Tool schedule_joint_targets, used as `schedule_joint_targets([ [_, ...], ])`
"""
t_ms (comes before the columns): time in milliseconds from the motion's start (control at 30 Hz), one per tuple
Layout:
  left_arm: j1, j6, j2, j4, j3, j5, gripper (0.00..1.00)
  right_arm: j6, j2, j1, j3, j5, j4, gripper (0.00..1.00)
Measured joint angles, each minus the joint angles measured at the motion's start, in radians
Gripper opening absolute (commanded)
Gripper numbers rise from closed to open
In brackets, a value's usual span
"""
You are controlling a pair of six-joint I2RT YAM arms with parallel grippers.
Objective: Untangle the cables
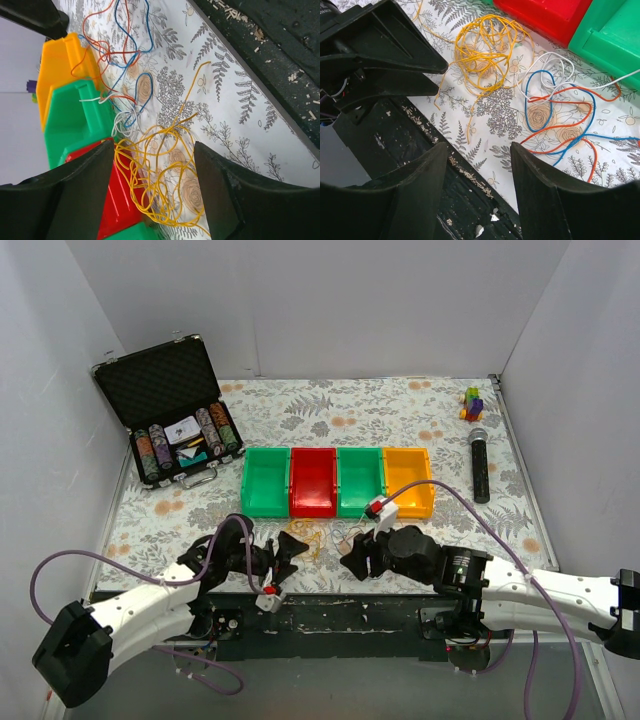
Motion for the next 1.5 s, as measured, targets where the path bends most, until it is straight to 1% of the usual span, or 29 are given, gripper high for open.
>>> schedule_joint_targets([
  [133, 0.000, 0.047, 0.018, 0.037, -0.008, 0.040, 0.45, 0.002, -0.013, -0.003, -0.021, -0.001, 0.005, 0.60],
  [167, 0.000, 0.059, 0.025, 0.040, -0.010, 0.049, 0.43, 0.004, -0.017, -0.003, -0.027, -0.002, 0.005, 0.60],
  [267, 0.000, 0.095, 0.055, 0.044, -0.010, 0.063, 0.42, 0.006, -0.026, -0.003, -0.039, -0.003, 0.006, 0.60],
  [333, 0.000, 0.120, 0.078, 0.042, -0.010, 0.064, 0.45, 0.007, -0.026, -0.003, -0.039, -0.004, 0.009, 0.60],
  [433, 0.000, 0.140, 0.113, 0.035, -0.009, 0.059, 0.46, 0.007, -0.026, -0.003, -0.038, -0.004, 0.010, 0.60],
  [500, 0.000, 0.154, 0.130, 0.033, -0.006, 0.055, 0.45, 0.007, -0.025, -0.003, -0.039, -0.004, 0.011, 0.59],
  [567, 0.000, 0.166, 0.146, 0.031, -0.001, 0.053, 0.41, 0.007, -0.024, -0.003, -0.039, -0.005, 0.014, 0.58],
  [700, 0.000, 0.185, 0.163, 0.034, 0.014, 0.053, 0.29, 0.008, -0.012, -0.004, -0.039, -0.016, 0.021, 0.57],
  [733, 0.000, 0.188, 0.163, 0.040, 0.014, 0.054, 0.24, 0.008, -0.006, -0.004, -0.038, -0.020, 0.022, 0.58],
  [833, -0.001, 0.188, 0.165, 0.082, 0.014, 0.057, 0.04, 0.013, 0.018, -0.005, -0.039, -0.031, 0.034, 0.59],
  [867, -0.001, 0.184, 0.163, 0.105, 0.014, 0.058, 0.00, 0.016, 0.026, -0.005, -0.043, -0.035, 0.044, 0.60],
  [1000, -0.001, 0.152, 0.133, 0.203, 0.000, 0.056, 0.00, 0.029, 0.081, -0.006, -0.064, -0.056, 0.093, 0.65],
  [1100, -0.001, 0.116, 0.094, 0.243, 0.000, 0.048, 0.00, 0.029, 0.136, -0.008, -0.070, -0.068, 0.126, 0.69],
  [1333, -0.001, 0.063, -0.001, 0.240, 0.000, 0.032, 0.00, 0.010, 0.343, -0.010, -0.034, -0.068, 0.205, 0.70],
  [1500, -0.001, 0.028, -0.049, 0.207, 0.002, 0.010, 0.00, -0.003, 0.427, -0.010, 0.001, -0.061, 0.254, 0.69],
])
